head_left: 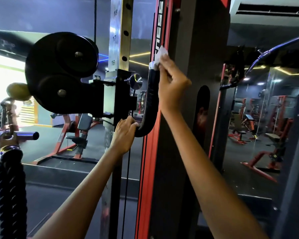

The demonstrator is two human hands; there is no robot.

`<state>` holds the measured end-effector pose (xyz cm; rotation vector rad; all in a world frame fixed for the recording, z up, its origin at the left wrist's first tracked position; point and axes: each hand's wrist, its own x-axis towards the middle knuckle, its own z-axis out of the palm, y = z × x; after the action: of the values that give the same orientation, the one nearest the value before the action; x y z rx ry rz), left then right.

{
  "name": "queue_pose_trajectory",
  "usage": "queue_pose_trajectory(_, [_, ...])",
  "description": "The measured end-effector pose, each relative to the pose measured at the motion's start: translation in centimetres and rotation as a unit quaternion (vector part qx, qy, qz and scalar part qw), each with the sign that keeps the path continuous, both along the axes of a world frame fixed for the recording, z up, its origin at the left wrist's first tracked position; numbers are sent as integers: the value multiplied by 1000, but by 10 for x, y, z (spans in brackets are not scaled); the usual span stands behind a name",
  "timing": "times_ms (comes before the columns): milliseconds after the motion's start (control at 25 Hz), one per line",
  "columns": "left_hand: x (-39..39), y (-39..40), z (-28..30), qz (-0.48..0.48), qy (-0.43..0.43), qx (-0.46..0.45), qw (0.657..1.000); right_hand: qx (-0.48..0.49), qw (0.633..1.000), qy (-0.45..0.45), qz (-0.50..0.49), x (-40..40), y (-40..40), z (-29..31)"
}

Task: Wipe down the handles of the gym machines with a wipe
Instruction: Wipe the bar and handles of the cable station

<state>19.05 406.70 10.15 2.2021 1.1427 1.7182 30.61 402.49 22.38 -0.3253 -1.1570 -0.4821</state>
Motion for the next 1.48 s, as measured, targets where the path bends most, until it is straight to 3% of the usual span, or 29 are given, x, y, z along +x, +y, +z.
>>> queue_pose_trajectory(120, [0,-2,1,0,-3,-13,1000,-4,999,-19,-41,1,2,11])
queue_pose_trajectory(280, [0,-3,0,4,6,-8,1000,1,995,-52,-88,11,3,-26])
queue_pose_trajectory(520, [-1,0,1,4,12,-14,1000,-67,996,-59,-13,8,-9,-98])
queue_pose_trajectory(760, [-3,-8,-4,21,41,-32,998,-102,994,-28,0,-1,-21,-108])
queue_pose_trajectory(840, [-6,-20,-11,-4,67,-35,997,-119,993,-11,-15,-5,-24,-112])
queue_pose_trajectory(1000, [-35,-65,-50,-101,96,-150,979,-198,979,-20,-40,-9,-36,-143])
queue_pose_trajectory(1120, [-78,-110,-113,-80,186,-218,955,-316,946,-54,-48,-19,-48,-192])
queue_pose_trajectory(1280, [-137,-166,-193,-13,275,-319,907,-466,880,-86,28,-73,-77,-278])
queue_pose_trajectory(1480, [-230,-250,-279,86,290,-434,849,-613,744,-239,116,-180,-137,-406])
